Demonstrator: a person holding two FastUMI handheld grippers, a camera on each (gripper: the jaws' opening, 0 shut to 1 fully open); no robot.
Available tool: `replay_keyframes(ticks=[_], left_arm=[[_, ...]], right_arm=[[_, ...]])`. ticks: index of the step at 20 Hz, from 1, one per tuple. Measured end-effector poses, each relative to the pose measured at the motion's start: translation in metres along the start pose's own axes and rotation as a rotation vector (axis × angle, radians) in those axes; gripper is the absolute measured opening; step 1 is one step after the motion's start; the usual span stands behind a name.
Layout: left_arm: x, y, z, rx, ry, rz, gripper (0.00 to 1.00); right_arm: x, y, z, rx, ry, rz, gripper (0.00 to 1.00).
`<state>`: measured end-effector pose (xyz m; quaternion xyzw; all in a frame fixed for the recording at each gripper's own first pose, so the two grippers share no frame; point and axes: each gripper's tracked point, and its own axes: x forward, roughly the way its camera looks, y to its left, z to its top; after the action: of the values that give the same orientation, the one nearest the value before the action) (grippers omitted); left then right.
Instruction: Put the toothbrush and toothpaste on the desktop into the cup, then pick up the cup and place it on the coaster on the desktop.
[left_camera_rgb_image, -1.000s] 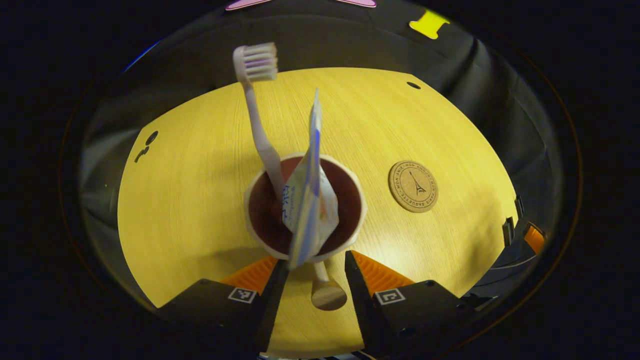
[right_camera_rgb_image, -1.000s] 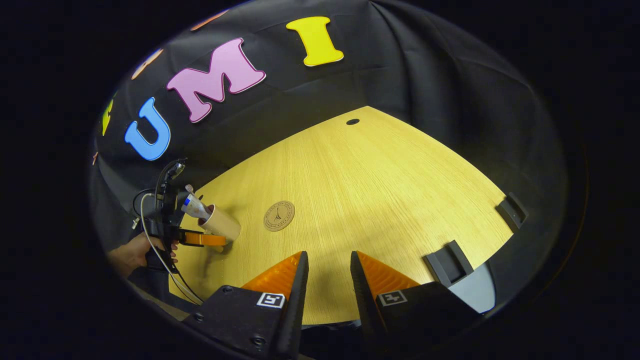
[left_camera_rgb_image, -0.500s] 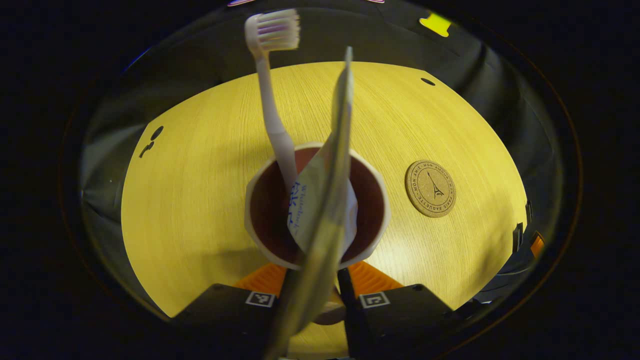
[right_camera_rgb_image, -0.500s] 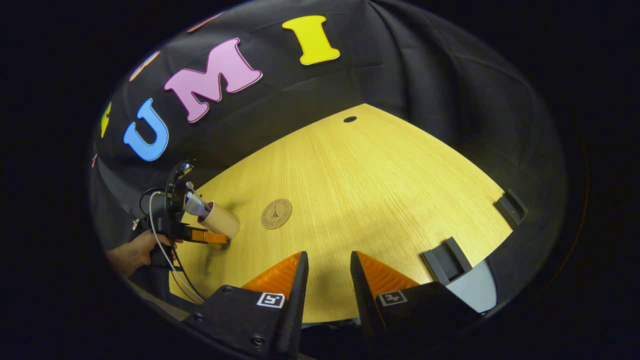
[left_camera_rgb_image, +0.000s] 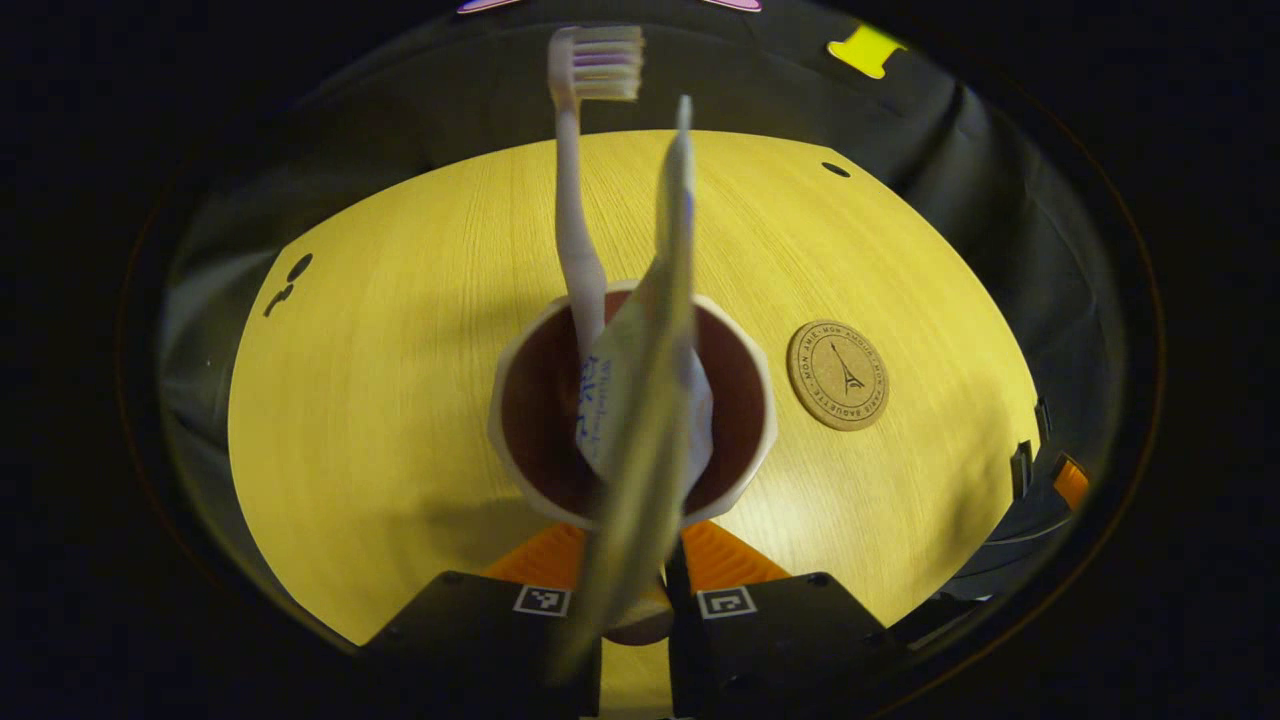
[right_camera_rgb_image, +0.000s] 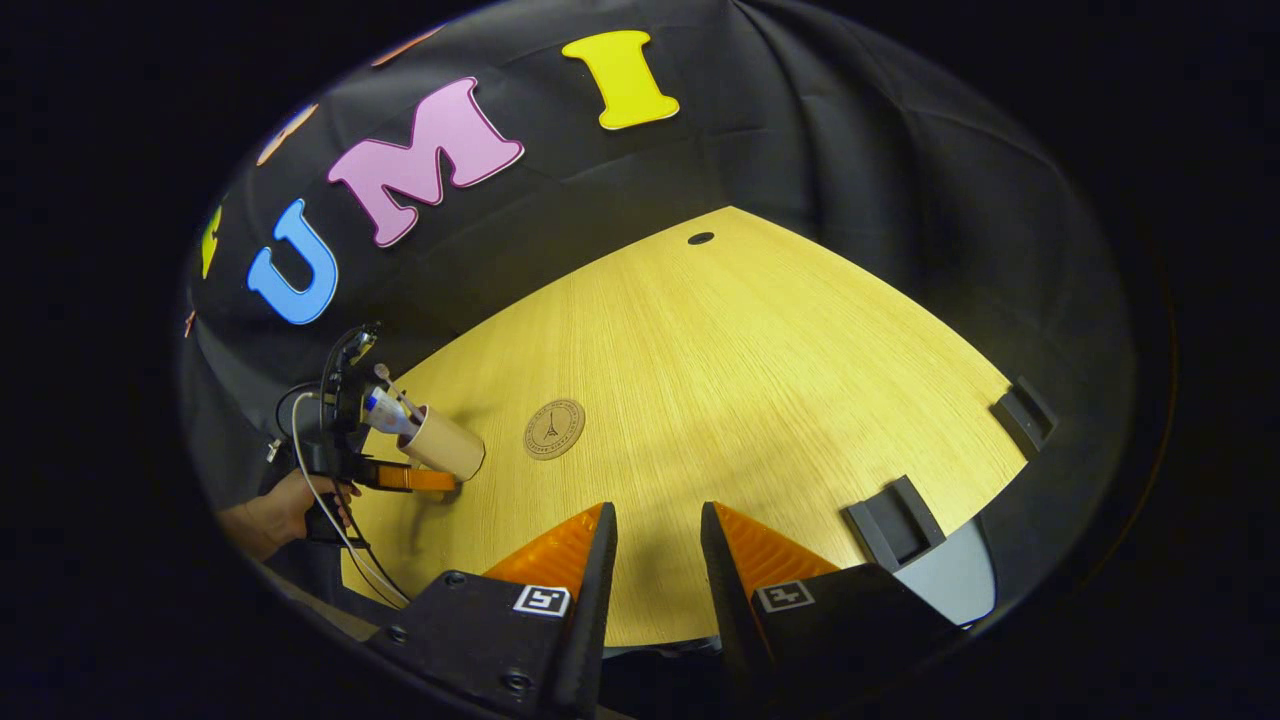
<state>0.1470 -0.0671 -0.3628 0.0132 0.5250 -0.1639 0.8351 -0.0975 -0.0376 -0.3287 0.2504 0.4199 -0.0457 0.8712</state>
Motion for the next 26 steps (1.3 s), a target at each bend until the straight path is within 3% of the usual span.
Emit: replay_keyframes(ticks=[2, 8, 13, 25, 26], left_arm=[[-0.001, 0.0, -0.001, 0.006, -0.015, 0.005, 0.27], [-0.017, -0.014, 0.017, 0.087, -0.087, -0.005, 0.27], [-0.023, -0.056, 0.037, 0.147, -0.117, -0.056, 0.27], [0.003, -0.122, 0.048, 0.263, -0.087, -0.086, 0.26], [0.006, -0.124, 0.047, 0.27, -0.083, -0.083, 0.29]], right_arm=[[0.0, -0.001, 0.0, 0.0, 0.003, 0.001, 0.52], [0.0, 0.0, 0.002, -0.006, 0.004, 0.01, 0.52], [-0.004, -0.008, 0.005, 0.003, -0.003, 0.003, 0.52], [-0.023, -0.054, 0.008, 0.059, -0.021, -0.051, 0.53], [-0.026, -0.058, 0.006, 0.063, -0.02, -0.054, 0.52]])
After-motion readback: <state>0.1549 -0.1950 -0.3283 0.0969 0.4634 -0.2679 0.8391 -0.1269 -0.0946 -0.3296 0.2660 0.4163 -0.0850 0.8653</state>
